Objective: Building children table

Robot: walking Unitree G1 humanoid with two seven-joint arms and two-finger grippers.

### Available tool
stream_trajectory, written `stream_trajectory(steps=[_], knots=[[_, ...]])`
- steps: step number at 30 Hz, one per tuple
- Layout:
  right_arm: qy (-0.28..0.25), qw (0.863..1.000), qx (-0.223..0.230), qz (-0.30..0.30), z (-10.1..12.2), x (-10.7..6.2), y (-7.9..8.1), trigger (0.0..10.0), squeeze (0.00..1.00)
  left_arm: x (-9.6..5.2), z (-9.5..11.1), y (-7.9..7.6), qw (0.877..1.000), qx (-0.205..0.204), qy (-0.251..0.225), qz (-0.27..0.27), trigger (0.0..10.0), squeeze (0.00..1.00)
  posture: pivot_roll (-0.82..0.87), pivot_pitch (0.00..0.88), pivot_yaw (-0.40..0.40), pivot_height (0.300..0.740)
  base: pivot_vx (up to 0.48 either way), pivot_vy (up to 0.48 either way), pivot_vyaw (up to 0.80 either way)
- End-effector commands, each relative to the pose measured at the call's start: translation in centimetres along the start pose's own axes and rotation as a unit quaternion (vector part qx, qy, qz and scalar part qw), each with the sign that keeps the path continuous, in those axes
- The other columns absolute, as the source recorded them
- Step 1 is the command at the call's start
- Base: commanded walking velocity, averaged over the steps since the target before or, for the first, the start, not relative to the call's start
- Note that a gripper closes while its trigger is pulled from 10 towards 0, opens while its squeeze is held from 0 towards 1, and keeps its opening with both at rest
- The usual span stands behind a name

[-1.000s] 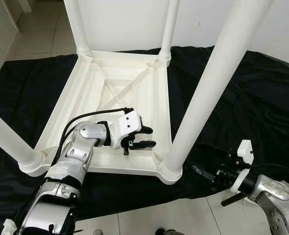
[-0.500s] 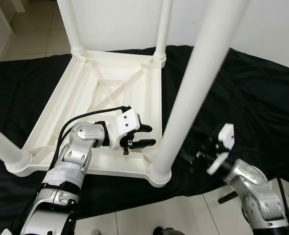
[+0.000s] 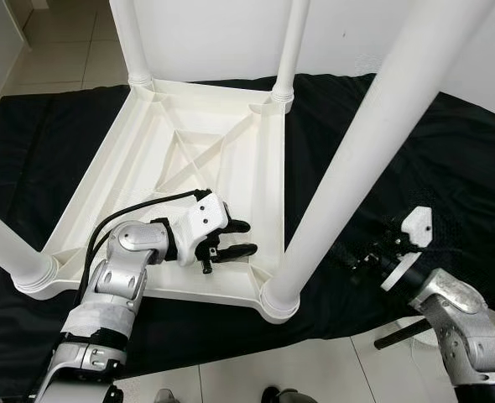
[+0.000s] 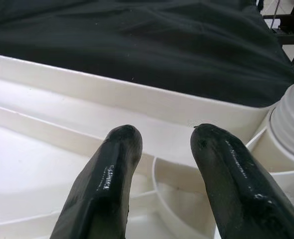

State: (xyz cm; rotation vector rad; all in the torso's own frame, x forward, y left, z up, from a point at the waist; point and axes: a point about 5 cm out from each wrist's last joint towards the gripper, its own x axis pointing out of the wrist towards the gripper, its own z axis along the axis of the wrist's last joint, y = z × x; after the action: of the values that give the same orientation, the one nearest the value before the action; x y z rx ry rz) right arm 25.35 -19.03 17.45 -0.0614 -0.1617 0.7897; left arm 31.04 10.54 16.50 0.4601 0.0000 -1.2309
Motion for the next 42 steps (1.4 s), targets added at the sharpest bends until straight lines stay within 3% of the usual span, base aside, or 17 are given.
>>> stream_trajectory(steps=[1, 4, 9, 11, 13, 16, 20, 23, 24, 25, 33, 34, 36, 40, 42], knots=[[0.003, 0.999, 0.017, 0.044, -0.3, 0.3, 1.6, 10.0, 0.00, 0.0, 0.2, 1.0, 0.994, -0.014, -0.005, 0.113, 10.0, 0.00, 0.05, 0.103, -0.012, 0.740, 0.000, 0.000, 0.00], [0.008, 0.997, 0.018, 0.074, -0.6, 0.3, 2.5, 10.0, 0.00, 0.0, 0.3, 0.9, 0.993, -0.016, -0.008, 0.115, 10.0, 0.00, 0.05, 0.103, -0.013, 0.740, 0.000, 0.000, 0.00], [0.020, 0.997, 0.014, 0.077, -0.7, -0.3, 2.2, 10.0, 0.00, -0.5, 0.2, 0.6, 0.992, -0.027, -0.011, 0.121, 10.0, 0.00, 0.05, 0.106, -0.015, 0.740, 0.000, 0.000, 0.00], [0.044, 0.996, 0.010, 0.079, -0.6, -1.7, 1.2, 10.0, 0.00, -1.1, 0.0, 0.6, 0.991, -0.034, -0.005, 0.130, 10.0, 0.00, 0.06, 0.113, -0.015, 0.740, 0.000, 0.000, 0.00], [0.044, 0.996, 0.010, 0.079, -0.6, -1.7, 1.2, 10.0, 0.00, -1.1, 0.0, 0.6, 0.991, -0.034, -0.005, 0.130, 10.0, 0.00, 0.06, 0.113, -0.015, 0.740, 0.000, 0.000, 0.00], [0.080, 0.989, 0.018, 0.127, -0.5, -3.4, 1.5, 10.0, 0.00, -1.5, -0.2, 0.9, 0.990, -0.030, 0.004, 0.139, 10.0, 0.00, 0.06, 0.117, -0.012, 0.740, 0.000, 0.000, 0.00], [0.089, 0.984, 0.022, 0.152, -0.5, -3.7, 1.9, 10.0, 0.00, -1.7, -0.3, 1.0, 0.989, -0.031, 0.006, 0.142, 10.0, 0.00, 0.06, 0.117, -0.010, 0.740, 0.000, 0.000, 0.00], [0.090, 0.974, 0.027, 0.205, -0.7, -2.8, 3.3, 10.0, 0.00, -2.2, -0.5, 1.6, 0.988, -0.054, 0.010, 0.142, 10.0, 0.00, 0.05, 0.117, -0.006, 0.740, 0.000, 0.000, 0.00], [0.087, 0.971, 0.026, 0.220, -0.6, -2.3, 3.7, 10.0, 0.00, -2.4, -0.4, 1.8, 0.988, -0.064, 0.004, 0.138, 10.0, 0.36, 0.05, 0.116, -0.004, 0.740, 0.000, 0.000, 0.00], [0.083, 0.969, 0.023, 0.232, -0.6, -1.9, 4.0, 10.0, 0.00, -2.7, -0.3, 1.9, 0.988, -0.073, -0.001, 0.135, 10.0, 1.00, 0.05, 0.114, -0.005, 0.740, 0.000, 0.000, 0.00], [0.072, 0.967, 0.008, 0.243, -0.5, -0.7, 4.0, 10.0, 0.00, -3.0, 0.0, 2.0, 0.989, -0.062, 0.002, 0.135, 10.0, 1.00, 0.06, 0.112, -0.010, 0.740, 0.000, 0.000, 0.00], [0.061, 0.973, -0.007, 0.221, -0.5, 0.3, 3.6, 10.0, 0.00, -3.0, 0.1, 1.8, 0.990, -0.056, 0.004, 0.132, 10.0, 0.00, 0.06, 0.114, -0.015, 0.740, 0.000, 0.000, 0.00], [0.061, 0.973, -0.007, 0.221, -0.5, 0.3, 3.6, 10.0, 0.00, -3.0, 0.1, 1.8, 0.990, -0.056, 0.004, 0.132, 10.0, 0.00, 0.06, 0.114, -0.015, 0.740, 0.000, 0.000, 0.00], [0.051, 0.987, -0.032, 0.152, -1.2, 2.9, 3.3, 10.0, 0.00, -3.2, 0.1, 1.7, 0.988, -0.046, 0.008, 0.150, 10.0, 0.00, 0.06, 0.120, -0.028, 0.740, 0.000, 0.000, 0.00], [0.051, 0.988, -0.034, 0.139, -1.3, 3.3, 3.4, 10.0, 0.00, -3.3, 0.1, 1.7, 0.987, -0.046, 0.009, 0.156, 10.0, 0.00, 0.06, 0.120, -0.028, 0.740, 0.000, 0.000, 0.00]])
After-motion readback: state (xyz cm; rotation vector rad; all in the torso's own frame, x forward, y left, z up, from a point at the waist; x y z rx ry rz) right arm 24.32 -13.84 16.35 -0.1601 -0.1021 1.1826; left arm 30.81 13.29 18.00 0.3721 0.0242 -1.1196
